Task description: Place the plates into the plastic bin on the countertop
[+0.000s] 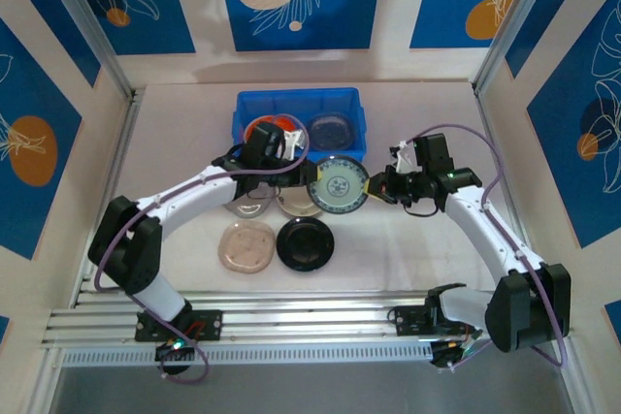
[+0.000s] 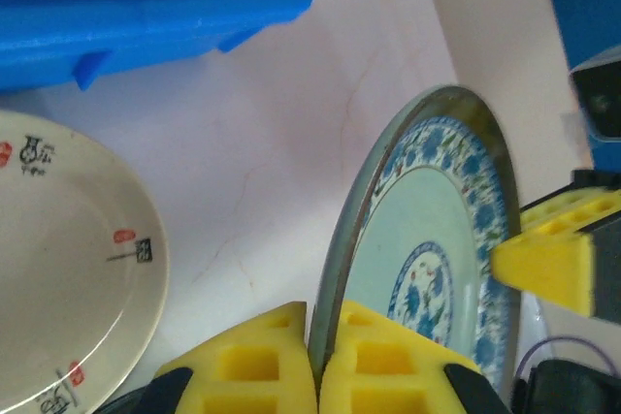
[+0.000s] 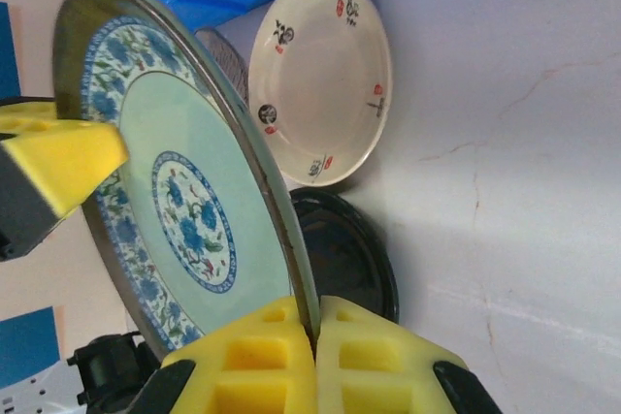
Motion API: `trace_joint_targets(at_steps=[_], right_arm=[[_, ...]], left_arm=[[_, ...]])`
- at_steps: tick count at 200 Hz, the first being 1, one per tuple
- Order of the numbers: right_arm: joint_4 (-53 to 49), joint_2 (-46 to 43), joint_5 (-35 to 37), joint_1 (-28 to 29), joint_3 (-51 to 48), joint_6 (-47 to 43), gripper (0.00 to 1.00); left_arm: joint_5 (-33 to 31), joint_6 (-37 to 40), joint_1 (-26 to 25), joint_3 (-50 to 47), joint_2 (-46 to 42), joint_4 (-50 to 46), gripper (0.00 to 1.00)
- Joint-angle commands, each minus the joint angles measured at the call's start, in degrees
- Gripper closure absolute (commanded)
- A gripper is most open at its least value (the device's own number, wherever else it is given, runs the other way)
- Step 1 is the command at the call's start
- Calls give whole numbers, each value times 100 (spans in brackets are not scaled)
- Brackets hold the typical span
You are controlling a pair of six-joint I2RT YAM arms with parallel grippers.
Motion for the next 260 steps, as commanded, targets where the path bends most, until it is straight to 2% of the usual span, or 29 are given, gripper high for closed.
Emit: trace_joint_targets(at_steps=[1, 6, 33, 53, 58, 77, 83, 96, 102, 110, 118, 133, 144, 198, 229, 260], right_arm=[[491, 32, -584, 122, 347, 71, 100], [531, 52, -564, 139, 378, 90, 98], [785, 223, -660, 170, 531, 106, 75], [916, 402, -701, 239, 622, 78, 70], [932, 457, -703, 250, 655, 72, 72], [994, 631, -659, 297, 787, 105, 89], [1027, 704, -639, 320, 838, 108, 100], [1025, 878, -536, 337, 997, 171, 100], [1021, 973, -515, 345, 1097, 177, 100], [985, 1108, -445, 380, 1272, 172, 100], [924, 1245, -316, 442, 1488, 141, 100], [753, 1571, -51, 560, 1954, 53, 100], [621, 1847, 155, 625, 2332, 42, 100], [193, 3541, 557, 849, 4418, 14, 100], [-263, 4683, 633, 994, 5787, -156, 100], [-731, 5753, 795, 1157, 7078, -270, 100]], left_arm=[[350, -221, -8, -180, -41, 437, 100], [412, -286, -7, -215, -66, 544, 100], [775, -656, 76, -420, -170, 1042, 100], [975, -919, 155, -514, -248, 1364, 100], [998, -937, 176, -524, -269, 1371, 100], [947, -885, 239, -513, -357, 1211, 100], [948, -868, 264, -518, -389, 1194, 100], [880, -801, 355, -532, -461, 1033, 100], [820, -763, 396, -534, -504, 917, 85], [724, -717, 469, -580, -595, 799, 57], [589, -657, 546, -651, -720, 673, 37], [311, -502, 726, -775, -990, 411, 17], [174, -375, 906, -826, -1194, 182, 10], [12, 269, 2018, -816, -2028, -858, 8], [-141, 680, 2339, -751, -2249, -1290, 8], [-72, 634, 2554, -922, -2362, -1208, 9]])
